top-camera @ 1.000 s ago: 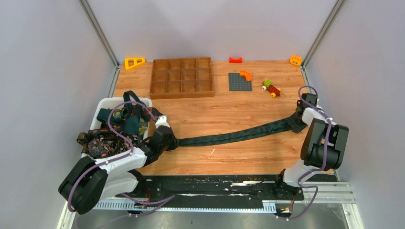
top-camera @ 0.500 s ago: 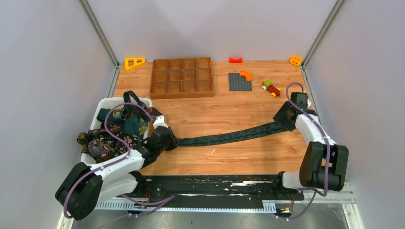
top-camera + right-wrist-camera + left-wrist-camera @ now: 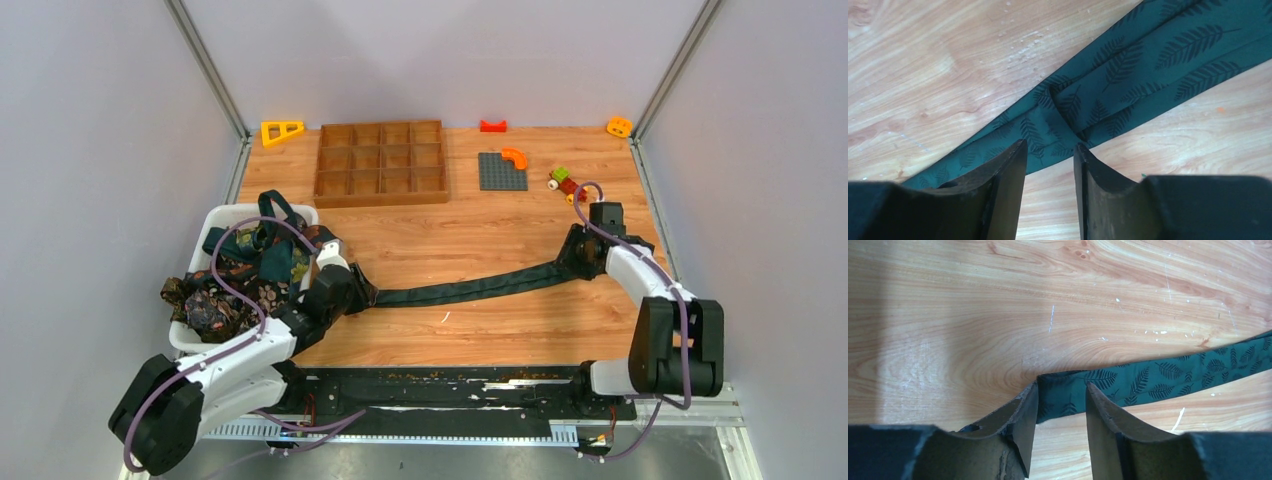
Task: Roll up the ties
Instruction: Roll the tie at the center of the board.
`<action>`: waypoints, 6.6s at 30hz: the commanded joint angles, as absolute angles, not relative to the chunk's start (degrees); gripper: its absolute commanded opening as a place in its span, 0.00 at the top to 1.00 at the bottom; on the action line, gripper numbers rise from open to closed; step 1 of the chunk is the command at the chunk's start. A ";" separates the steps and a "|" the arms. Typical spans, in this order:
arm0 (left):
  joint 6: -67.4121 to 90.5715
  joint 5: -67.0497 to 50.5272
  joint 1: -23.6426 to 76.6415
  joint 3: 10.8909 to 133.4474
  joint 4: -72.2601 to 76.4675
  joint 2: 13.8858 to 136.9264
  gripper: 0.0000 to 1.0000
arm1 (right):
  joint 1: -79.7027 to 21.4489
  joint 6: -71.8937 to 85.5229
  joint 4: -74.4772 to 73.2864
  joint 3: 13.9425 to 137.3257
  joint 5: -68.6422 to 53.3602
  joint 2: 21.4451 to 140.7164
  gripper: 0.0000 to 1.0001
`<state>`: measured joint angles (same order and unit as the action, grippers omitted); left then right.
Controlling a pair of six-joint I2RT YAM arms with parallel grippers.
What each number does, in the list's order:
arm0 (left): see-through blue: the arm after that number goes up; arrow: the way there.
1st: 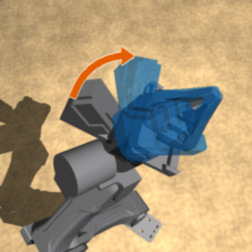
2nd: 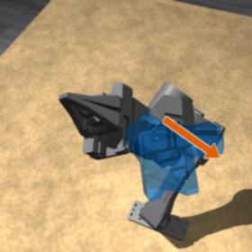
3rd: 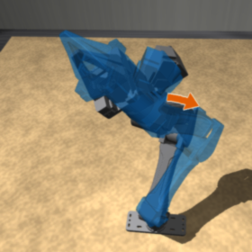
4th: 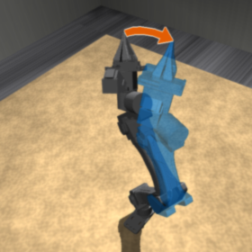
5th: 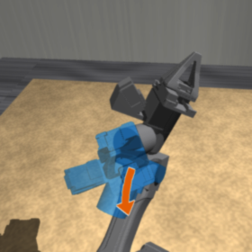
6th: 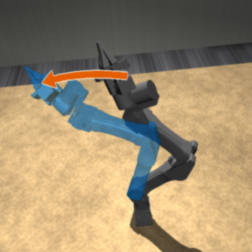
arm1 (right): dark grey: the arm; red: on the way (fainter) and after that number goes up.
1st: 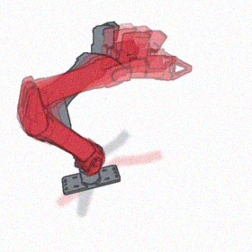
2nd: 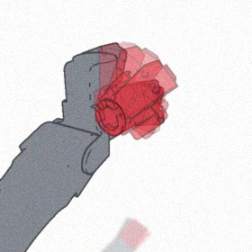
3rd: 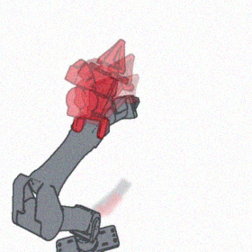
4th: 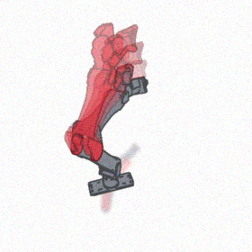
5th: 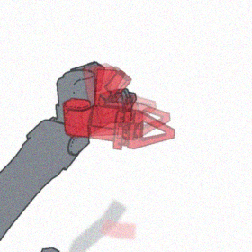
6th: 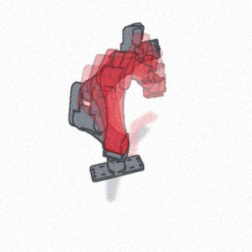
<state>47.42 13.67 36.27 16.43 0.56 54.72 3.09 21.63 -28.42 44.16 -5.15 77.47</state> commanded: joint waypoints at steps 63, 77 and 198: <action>53.72 9.58 36.07 12.06 1.83 48.84 0.48 | -39.24 24.13 -35.70 70.16 -3.93 104.61 0.90; 53.12 8.09 36.08 11.18 3.34 47.61 0.46 | -41.26 23.91 -35.82 73.28 1.78 100.63 0.81; 48.69 1.67 36.05 15.85 -1.21 43.85 1.00 | -57.30 37.03 -7.12 68.19 -13.03 111.82 0.89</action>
